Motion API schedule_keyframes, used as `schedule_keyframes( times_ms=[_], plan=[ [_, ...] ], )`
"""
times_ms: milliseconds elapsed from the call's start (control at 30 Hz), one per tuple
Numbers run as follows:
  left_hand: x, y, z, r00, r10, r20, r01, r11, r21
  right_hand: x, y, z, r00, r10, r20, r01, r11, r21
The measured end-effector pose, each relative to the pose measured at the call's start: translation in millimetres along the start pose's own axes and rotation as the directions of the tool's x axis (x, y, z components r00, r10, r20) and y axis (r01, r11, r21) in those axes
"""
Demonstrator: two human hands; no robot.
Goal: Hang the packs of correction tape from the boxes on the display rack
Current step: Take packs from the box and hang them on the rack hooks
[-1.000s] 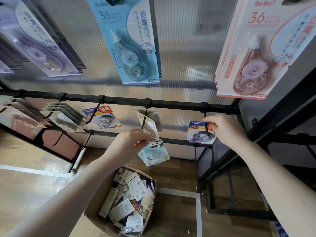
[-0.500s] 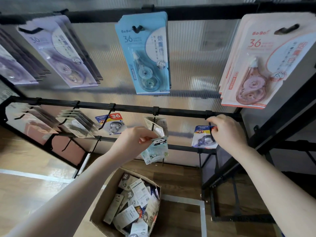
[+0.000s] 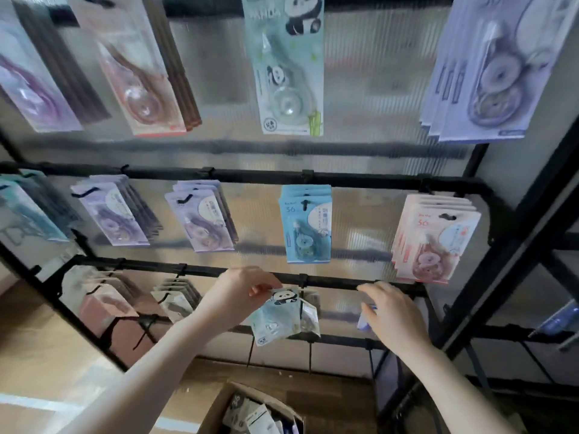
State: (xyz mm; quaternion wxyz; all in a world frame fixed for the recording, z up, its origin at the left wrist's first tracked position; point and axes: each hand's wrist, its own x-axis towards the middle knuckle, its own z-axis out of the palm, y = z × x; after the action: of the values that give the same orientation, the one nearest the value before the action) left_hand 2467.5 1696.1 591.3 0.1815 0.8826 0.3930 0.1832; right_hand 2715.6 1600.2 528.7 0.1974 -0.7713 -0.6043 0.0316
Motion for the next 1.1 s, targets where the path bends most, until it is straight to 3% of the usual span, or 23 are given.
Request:
schedule_keyframes(
  times_ms=[200, 567, 800, 1100],
  plan=[
    [0, 2, -76, 0.99, 0.104, -0.094, -0.109, 0.993, -0.044, 2, -53, -57, 0.998, 0.033, -0.047, -0.034, 0.999, -0.021],
    [13, 29, -181, 0.939, 0.337, -0.071, -0.337, 0.941, 0.007, 5, -133, -133, 0.981, 0.054, -0.188, -0.069, 0.995, -0.07],
    [39, 75, -231, 0.92, 0.337, -0.198, -0.366, 0.921, -0.134, 11, -141, -163, 0.968, 0.007, -0.251, -0.027, 0.997, -0.076],
    [90, 118, -269, 0.884, 0.268, -0.382, -0.358, 0.915, -0.187, 41, -111, -193, 0.962, -0.026, -0.27, -0.024, 0.984, -0.179]
  ],
)
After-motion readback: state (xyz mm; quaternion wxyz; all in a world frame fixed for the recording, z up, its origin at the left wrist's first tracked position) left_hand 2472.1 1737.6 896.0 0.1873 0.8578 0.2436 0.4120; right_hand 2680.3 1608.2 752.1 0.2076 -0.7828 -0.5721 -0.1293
